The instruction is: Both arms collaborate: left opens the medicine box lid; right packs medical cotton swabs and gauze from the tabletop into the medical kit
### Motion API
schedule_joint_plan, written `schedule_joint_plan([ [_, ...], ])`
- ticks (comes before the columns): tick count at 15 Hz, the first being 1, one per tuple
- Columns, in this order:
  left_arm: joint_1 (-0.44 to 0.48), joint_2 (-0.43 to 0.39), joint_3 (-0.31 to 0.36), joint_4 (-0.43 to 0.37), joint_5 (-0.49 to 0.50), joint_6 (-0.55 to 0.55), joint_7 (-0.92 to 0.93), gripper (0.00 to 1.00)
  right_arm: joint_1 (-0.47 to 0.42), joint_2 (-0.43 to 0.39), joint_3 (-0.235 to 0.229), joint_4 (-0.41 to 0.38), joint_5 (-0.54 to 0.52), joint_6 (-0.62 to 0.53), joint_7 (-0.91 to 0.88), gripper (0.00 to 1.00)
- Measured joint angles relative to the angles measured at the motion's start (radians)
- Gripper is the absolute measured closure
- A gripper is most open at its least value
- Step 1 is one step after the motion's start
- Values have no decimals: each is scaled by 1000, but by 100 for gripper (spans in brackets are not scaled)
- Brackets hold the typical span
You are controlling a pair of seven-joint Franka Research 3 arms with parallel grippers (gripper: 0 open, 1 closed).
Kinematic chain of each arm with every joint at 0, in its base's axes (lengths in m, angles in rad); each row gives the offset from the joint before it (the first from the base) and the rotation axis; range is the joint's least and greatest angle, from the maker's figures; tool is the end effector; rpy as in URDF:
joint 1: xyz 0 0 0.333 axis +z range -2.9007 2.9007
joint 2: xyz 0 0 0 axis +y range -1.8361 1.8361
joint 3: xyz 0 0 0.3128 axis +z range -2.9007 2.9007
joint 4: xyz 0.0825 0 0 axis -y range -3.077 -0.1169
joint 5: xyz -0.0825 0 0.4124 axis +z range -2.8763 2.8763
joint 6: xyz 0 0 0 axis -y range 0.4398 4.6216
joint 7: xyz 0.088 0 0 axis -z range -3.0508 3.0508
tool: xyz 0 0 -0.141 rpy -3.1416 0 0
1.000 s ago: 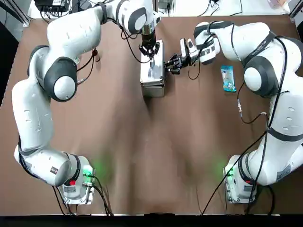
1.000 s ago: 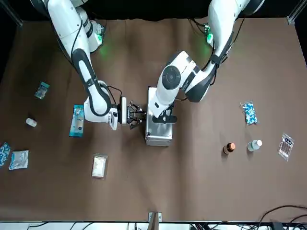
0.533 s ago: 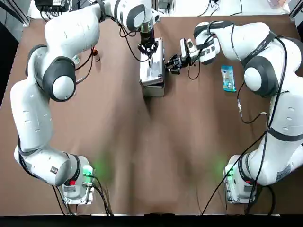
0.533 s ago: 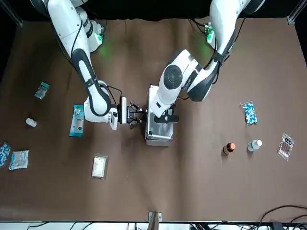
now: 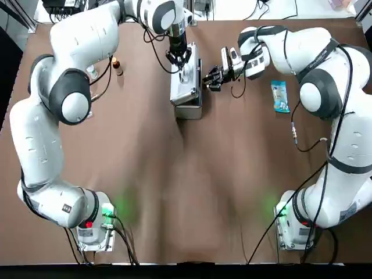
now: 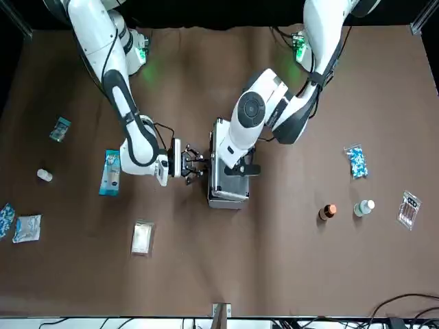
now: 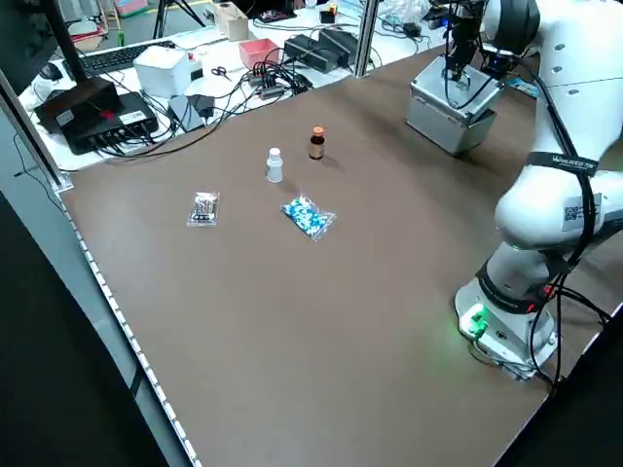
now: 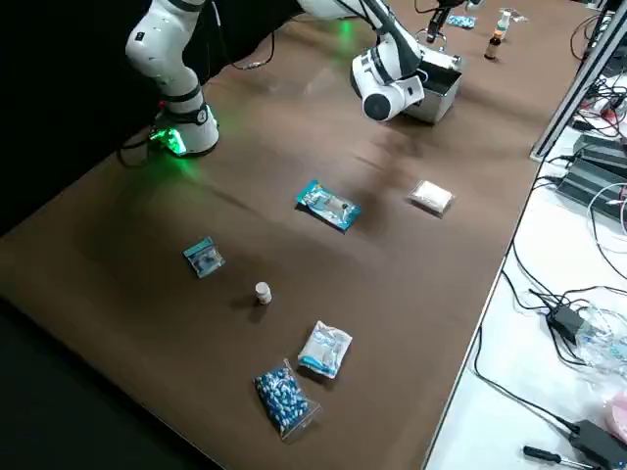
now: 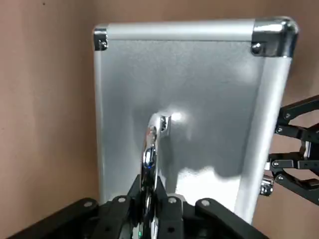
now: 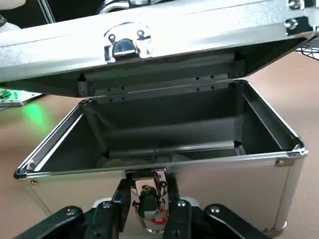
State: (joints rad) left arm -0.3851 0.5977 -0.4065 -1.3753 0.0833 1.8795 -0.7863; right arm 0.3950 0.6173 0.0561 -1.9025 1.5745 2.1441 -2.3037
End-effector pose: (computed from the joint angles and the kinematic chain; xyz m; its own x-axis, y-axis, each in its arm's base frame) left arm 0.5529 -0.4781 0.3376 0.9903 0.0208 -0.1376 0.0305 -0.9972 0.0687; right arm 0.5491 0.3444 0.1339 0.1094 0.4176 0.9020 0.9911 0.0235 -0.1311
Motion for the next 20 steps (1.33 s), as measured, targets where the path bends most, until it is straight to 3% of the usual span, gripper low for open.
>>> schedule_joint_plan([
  [20, 66, -22, -4, 0, 0, -103, 34, 85, 1, 0, 0, 0, 0, 0, 0, 64],
])
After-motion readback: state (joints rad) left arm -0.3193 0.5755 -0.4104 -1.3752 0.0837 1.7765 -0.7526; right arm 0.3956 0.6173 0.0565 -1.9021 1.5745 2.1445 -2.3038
